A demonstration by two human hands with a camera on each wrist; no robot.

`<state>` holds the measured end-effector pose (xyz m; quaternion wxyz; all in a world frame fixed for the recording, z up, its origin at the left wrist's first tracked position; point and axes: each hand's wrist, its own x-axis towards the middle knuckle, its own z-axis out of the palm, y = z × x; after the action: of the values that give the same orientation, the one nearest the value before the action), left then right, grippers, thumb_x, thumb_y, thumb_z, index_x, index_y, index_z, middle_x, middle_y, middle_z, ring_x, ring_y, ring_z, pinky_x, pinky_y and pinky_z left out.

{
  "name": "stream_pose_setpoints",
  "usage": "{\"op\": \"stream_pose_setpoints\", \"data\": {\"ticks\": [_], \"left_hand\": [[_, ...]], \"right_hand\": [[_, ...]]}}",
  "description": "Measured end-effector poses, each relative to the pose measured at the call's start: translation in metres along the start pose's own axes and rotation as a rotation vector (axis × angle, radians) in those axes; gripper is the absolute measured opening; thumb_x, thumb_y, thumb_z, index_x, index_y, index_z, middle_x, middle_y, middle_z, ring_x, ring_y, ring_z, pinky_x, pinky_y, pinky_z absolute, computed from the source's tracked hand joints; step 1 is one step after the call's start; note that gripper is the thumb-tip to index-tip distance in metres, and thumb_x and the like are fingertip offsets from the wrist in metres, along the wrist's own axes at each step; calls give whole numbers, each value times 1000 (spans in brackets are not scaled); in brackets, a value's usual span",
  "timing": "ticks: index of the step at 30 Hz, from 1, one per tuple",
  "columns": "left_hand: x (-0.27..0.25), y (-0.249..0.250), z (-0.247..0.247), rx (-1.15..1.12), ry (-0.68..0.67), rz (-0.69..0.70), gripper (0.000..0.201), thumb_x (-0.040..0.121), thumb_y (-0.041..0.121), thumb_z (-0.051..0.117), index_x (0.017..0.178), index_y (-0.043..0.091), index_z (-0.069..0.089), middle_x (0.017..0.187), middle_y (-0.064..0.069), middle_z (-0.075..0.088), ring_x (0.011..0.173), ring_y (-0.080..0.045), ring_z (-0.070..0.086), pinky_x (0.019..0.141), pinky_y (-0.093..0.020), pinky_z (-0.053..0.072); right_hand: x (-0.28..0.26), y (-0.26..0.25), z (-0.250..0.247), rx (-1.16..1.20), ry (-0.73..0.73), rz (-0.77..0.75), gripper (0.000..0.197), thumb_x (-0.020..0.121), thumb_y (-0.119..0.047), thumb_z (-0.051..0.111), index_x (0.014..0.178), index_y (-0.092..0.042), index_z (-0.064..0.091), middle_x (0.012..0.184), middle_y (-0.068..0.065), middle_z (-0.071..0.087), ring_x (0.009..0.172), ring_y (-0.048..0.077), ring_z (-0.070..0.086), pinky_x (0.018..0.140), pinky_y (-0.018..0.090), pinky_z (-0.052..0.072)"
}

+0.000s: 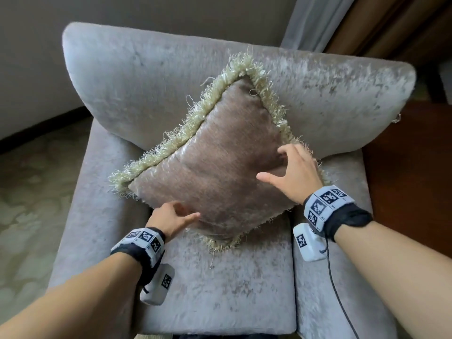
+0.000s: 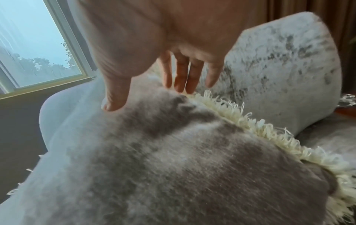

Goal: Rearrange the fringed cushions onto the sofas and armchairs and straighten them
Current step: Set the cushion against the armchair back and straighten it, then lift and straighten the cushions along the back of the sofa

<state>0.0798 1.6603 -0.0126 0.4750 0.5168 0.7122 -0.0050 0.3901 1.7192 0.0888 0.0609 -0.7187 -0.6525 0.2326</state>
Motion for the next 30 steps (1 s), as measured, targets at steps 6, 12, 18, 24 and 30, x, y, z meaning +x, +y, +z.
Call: {"op": "stream_pose_setpoints", "data": {"ticks": [6,12,18,24,30], "left_hand": [[-47,76,-29,168,-29,272,68,72,73,71,118,24,65,112,5,73,101,-16,70,95,-39,56],[-103,192,-10,495,-150,580,69,75,74,67,126,27,59,123,6,69,106,-19,68,92,-36,56],[-191,306,45,705,-162,847,56,74,69,67,116,31,63,112,2,73,105,-26,69,92,-38,55],[-280,386,130,798,-211,1006,62,73,70,70,121,32,60,112,11,69,102,-15,68,95,-38,54],[-395,440,256,877,-316,1169,55,76,64,74,119,32,60,110,16,67,104,-12,66,96,-40,55]], "right_hand": [[-73,-3,-48,-5,-157,96,62,81,-61,73,121,-18,54,112,-5,49,115,19,50,97,33,39],[-162,43,-113,-32,-78,275,62,80,-63,70,121,-18,56,115,-3,53,115,22,54,98,38,44],[-265,110,-185,-17,-42,443,67,76,-70,70,122,-23,57,116,-2,64,107,20,61,91,41,52],[-388,190,-221,50,61,597,74,73,-78,64,127,-29,55,120,-5,65,108,19,61,91,41,54],[-541,280,-239,146,153,776,76,75,-77,64,129,-24,55,121,-4,65,116,19,54,94,39,48]]}}
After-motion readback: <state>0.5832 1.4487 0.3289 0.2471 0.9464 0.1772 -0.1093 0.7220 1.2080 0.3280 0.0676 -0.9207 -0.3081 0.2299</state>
